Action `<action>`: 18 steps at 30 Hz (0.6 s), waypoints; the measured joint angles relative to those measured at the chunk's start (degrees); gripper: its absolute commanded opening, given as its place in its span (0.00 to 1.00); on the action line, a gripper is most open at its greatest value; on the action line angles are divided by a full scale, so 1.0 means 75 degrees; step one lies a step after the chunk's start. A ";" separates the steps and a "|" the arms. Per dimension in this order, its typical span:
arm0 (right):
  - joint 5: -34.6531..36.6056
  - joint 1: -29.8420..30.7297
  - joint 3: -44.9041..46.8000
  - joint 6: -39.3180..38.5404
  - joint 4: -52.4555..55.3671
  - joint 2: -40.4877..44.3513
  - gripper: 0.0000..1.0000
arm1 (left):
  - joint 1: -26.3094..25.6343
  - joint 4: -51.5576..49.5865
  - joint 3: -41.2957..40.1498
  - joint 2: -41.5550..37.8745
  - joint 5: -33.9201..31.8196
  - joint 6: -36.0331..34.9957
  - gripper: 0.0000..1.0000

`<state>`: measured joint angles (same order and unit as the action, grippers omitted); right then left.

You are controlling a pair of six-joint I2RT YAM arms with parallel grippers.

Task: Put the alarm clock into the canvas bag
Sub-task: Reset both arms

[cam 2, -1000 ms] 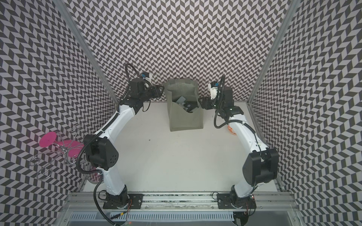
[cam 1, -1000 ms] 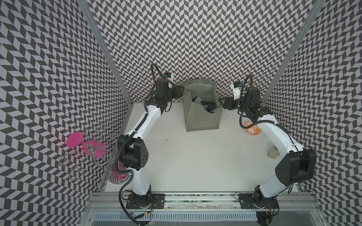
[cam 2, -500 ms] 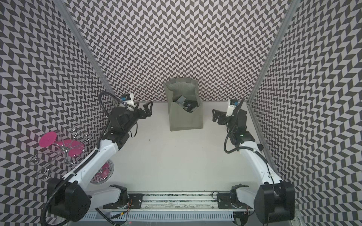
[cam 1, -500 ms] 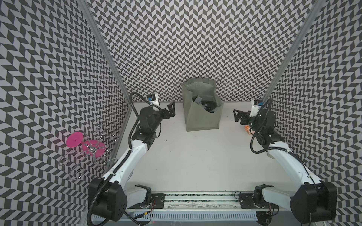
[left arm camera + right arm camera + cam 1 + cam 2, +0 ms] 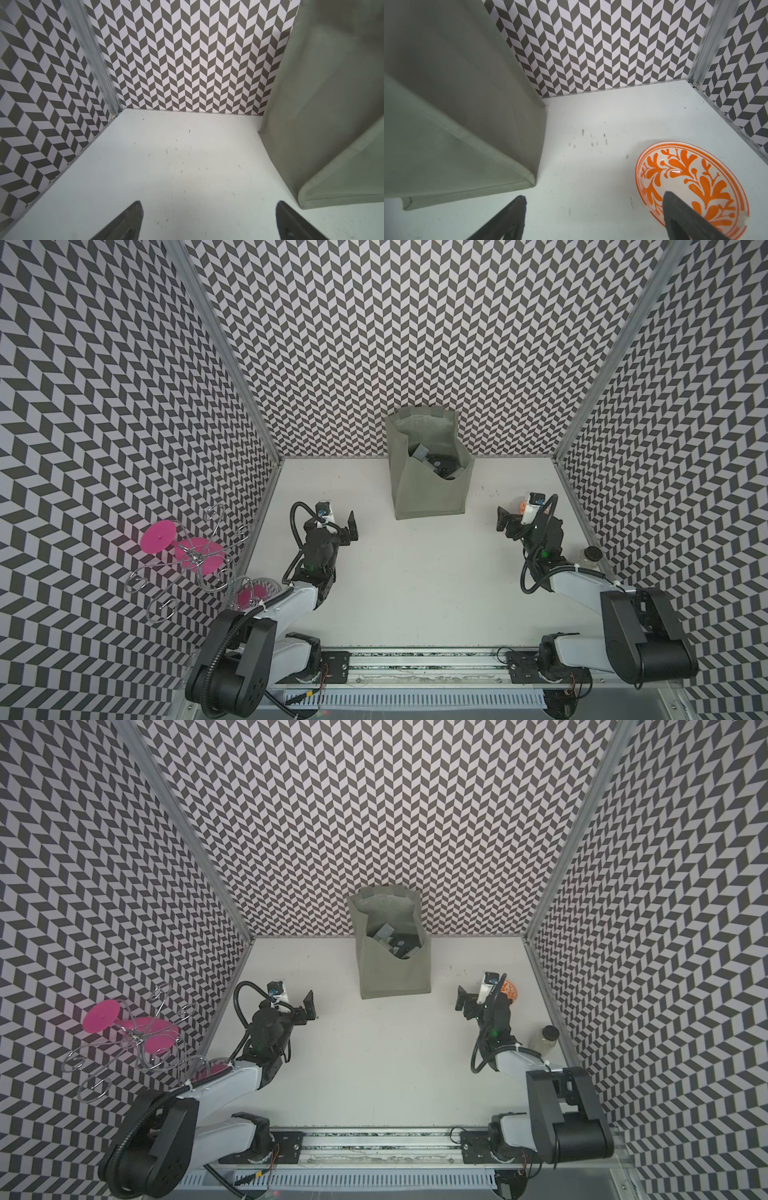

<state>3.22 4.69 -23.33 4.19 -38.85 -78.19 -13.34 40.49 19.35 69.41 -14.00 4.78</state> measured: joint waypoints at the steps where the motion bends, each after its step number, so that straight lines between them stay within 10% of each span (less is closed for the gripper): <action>1: 0.0029 -0.0003 0.0117 -0.0085 -0.0251 -0.0149 0.99 | 0.0000 0.0085 0.0000 0.0006 -0.0085 -0.0055 0.99; 18: -0.0216 -0.0309 0.1361 -0.0618 -0.3873 -0.1306 0.99 | 0.0656 0.3713 -0.0901 0.2226 -0.0446 -0.1198 1.00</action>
<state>1.61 2.37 -13.13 -0.45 -67.90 -87.99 -8.43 68.34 12.60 86.11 -17.34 -4.21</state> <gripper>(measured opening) 0.994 0.995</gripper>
